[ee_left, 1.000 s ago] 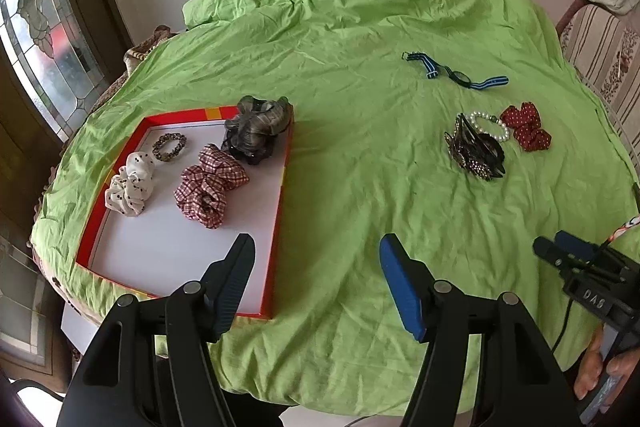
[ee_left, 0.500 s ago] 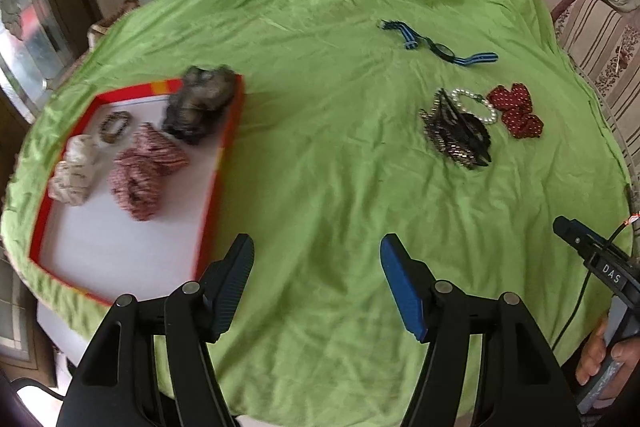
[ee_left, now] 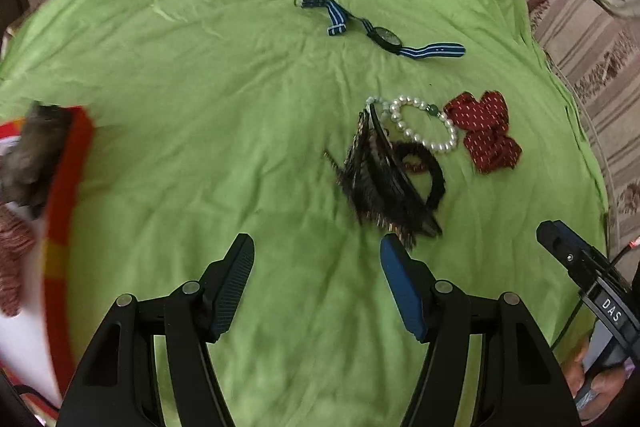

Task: Organize jewelry
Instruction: 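Move both open tools back over the remaining accessories, then grasp black rhinestone claw clip with left tool while right tool grasps red polka-dot scrunchie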

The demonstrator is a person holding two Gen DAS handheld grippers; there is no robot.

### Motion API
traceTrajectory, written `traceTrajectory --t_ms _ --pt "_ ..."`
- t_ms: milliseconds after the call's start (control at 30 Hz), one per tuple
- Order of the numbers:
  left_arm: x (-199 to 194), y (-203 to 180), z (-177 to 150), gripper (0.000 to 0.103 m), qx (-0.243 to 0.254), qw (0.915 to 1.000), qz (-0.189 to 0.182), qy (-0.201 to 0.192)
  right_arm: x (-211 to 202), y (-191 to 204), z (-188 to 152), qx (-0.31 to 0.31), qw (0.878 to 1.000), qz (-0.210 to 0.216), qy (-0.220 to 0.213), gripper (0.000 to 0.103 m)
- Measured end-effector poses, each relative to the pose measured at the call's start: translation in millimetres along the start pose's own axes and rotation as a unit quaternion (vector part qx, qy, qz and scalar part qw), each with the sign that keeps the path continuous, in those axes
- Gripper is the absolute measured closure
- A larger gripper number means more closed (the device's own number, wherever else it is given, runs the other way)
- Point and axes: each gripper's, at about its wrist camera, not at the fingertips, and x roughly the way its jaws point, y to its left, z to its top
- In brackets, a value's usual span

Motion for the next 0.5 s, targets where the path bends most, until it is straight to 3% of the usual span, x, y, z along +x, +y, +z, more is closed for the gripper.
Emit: traceTrajectory --t_ms 500 --pt "38.8 -0.5 28.5 0.038 -0.027 0.9921 -0.121 0.013 68.8 -1.4 56.8 0.001 1.0 -0.015 0.007 0.035"
